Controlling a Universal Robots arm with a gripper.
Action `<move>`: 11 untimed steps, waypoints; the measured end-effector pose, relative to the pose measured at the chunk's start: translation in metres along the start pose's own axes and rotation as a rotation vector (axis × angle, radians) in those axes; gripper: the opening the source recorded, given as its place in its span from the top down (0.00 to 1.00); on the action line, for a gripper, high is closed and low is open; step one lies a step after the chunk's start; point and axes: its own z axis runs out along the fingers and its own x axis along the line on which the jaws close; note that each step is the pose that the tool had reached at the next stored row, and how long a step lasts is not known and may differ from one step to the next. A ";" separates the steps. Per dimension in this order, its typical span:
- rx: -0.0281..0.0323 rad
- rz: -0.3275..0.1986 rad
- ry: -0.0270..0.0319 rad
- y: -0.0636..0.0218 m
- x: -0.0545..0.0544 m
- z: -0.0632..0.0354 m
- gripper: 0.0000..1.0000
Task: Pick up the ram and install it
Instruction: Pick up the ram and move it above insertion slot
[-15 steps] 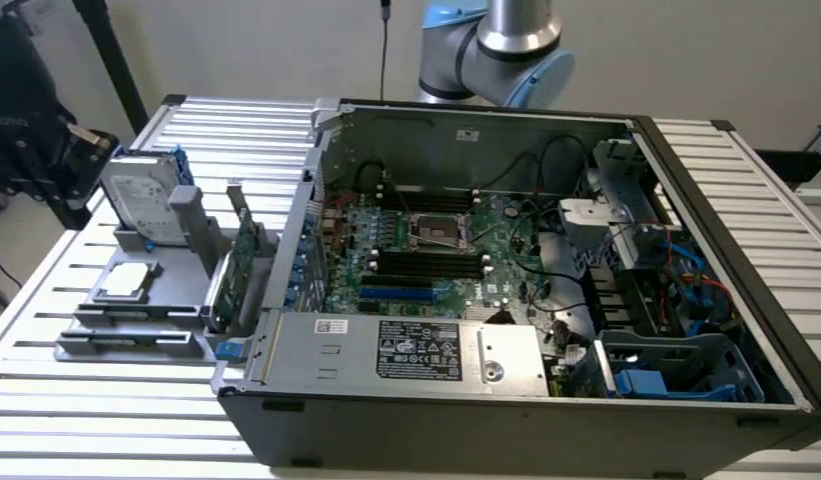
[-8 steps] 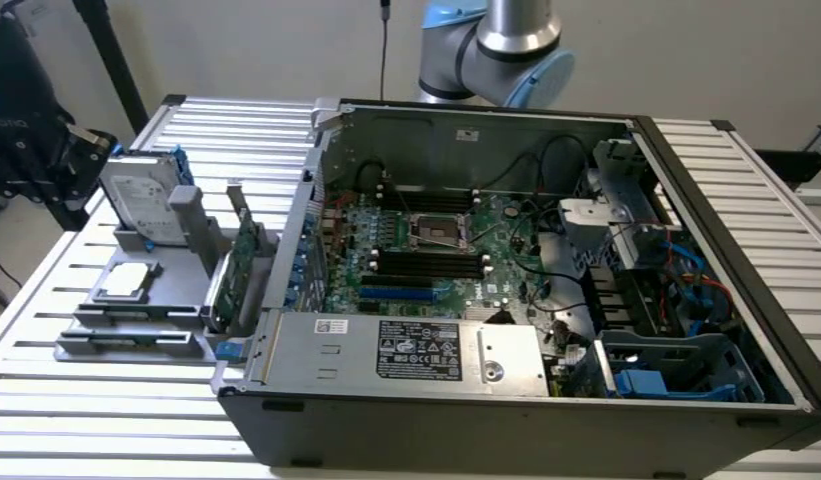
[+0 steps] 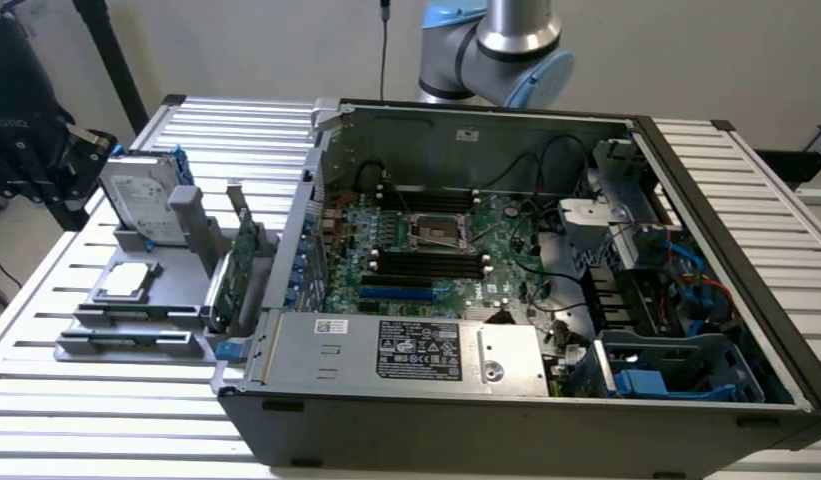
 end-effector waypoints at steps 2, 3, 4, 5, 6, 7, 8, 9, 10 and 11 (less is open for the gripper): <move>0.0000 0.000 0.0000 0.0000 0.000 0.0000 0.89; 0.0000 0.000 0.0000 0.0000 0.000 0.0000 0.89; 0.0000 0.000 0.0000 0.0000 0.000 0.0000 0.89; 0.0001 0.000 0.0000 0.0000 0.000 0.0000 0.89; 0.0000 0.000 0.0000 0.0000 0.000 0.0000 0.89; 0.0000 0.000 0.0000 0.0000 0.000 0.0000 0.89; 0.0000 0.000 0.0001 -0.0001 0.000 0.0000 0.89; 0.0000 0.000 0.0000 -0.0001 0.000 0.0000 0.89; 0.0000 0.000 0.0000 -0.0007 0.000 0.0002 0.89; 0.0000 -0.001 0.0000 -0.0016 0.000 0.0006 0.89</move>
